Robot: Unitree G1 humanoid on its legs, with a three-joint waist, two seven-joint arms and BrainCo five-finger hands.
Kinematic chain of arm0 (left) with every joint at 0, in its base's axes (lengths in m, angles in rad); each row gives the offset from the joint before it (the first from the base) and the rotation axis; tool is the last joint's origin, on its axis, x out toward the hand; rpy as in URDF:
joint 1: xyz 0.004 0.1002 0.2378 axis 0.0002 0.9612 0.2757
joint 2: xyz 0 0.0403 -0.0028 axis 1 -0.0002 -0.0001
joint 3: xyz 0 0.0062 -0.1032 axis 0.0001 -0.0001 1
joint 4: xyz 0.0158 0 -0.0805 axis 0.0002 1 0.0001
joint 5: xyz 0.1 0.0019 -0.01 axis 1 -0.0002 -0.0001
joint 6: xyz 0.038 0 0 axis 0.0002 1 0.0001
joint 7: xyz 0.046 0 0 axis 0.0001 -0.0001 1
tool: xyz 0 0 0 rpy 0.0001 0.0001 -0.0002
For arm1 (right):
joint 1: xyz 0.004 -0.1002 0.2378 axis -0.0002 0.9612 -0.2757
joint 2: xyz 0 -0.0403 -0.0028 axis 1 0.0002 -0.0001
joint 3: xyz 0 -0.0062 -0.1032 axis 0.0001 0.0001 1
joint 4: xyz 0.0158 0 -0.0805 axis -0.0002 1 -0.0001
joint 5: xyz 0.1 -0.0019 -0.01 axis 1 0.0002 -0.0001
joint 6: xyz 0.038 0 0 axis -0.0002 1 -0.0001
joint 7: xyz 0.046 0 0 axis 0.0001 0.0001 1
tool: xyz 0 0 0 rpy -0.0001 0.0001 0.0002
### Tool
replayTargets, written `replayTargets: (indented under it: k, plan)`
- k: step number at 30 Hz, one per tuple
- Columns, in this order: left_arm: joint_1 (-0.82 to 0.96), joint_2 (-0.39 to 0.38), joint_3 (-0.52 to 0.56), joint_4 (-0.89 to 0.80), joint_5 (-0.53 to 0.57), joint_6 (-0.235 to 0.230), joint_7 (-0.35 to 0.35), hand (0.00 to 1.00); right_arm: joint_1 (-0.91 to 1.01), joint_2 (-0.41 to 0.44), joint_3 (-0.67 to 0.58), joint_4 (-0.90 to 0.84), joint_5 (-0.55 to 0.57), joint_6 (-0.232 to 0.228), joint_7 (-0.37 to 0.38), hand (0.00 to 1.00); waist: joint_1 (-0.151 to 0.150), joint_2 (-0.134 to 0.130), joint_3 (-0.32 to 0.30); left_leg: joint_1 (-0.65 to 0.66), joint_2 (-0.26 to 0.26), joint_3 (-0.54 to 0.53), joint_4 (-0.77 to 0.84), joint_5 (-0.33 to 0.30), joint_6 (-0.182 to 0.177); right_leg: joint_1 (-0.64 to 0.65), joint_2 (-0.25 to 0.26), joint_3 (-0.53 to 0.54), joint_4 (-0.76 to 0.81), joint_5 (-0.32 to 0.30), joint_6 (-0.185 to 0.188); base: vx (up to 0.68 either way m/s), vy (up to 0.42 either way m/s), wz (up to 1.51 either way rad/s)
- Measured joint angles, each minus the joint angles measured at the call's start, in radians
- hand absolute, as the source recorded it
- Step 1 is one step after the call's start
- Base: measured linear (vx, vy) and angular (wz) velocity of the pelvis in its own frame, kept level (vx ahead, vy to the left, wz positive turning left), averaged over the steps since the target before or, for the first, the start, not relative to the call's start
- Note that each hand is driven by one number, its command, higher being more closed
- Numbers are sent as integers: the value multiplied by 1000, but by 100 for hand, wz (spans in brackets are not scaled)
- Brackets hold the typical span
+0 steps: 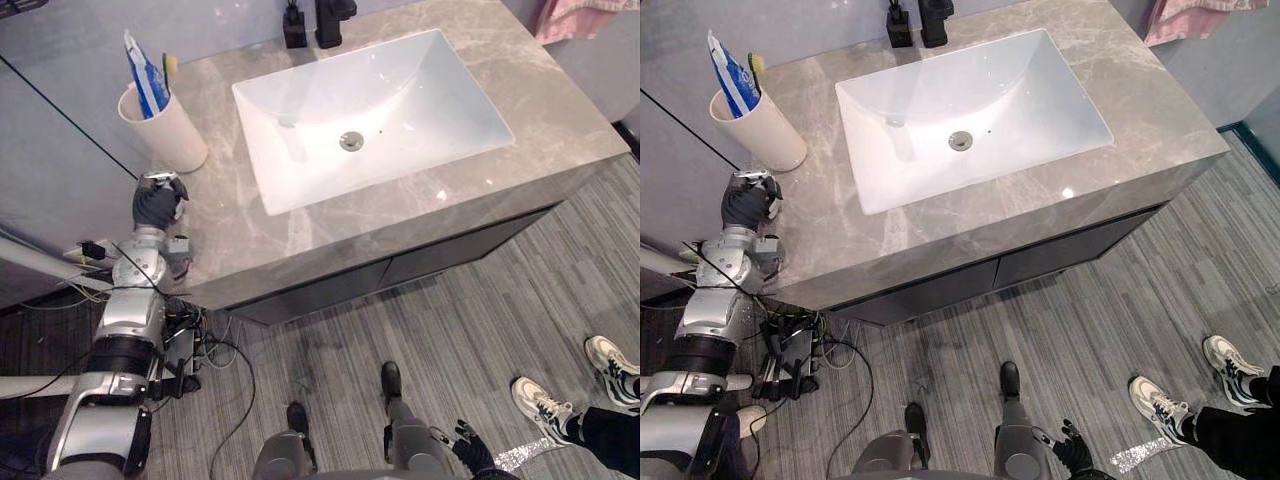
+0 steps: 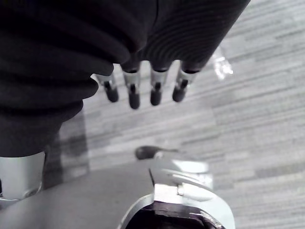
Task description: Organize washtable
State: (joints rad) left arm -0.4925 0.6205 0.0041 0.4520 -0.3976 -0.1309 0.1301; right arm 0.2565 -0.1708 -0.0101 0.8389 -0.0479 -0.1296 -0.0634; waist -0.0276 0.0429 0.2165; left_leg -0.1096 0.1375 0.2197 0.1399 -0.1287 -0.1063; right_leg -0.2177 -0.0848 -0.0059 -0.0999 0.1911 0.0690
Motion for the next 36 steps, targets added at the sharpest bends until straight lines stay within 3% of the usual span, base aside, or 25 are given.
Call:
replayTargets:
  k: [8,19,36]
  plan:
    - [-81,70,-91,50,-132,4,-50,100,0,-3,9,1,7,-2,0,0,-11,0,-1,-19,0,0,2,1,-1,-18,0,1,0,2,0,0,0,0]
    - [-166,98,-188,125,-161,6,-68,100,-1,-4,14,38,7,-3,0,0,-14,0,-1,-22,-1,1,8,1,0,-20,-1,1,0,3,-2,0,0,0]
    - [-278,101,-209,251,-98,13,-63,100,-1,-12,30,35,9,-17,1,0,-17,3,1,-53,-4,-1,19,3,1,-45,-5,1,0,12,-5,-3,-3,0]
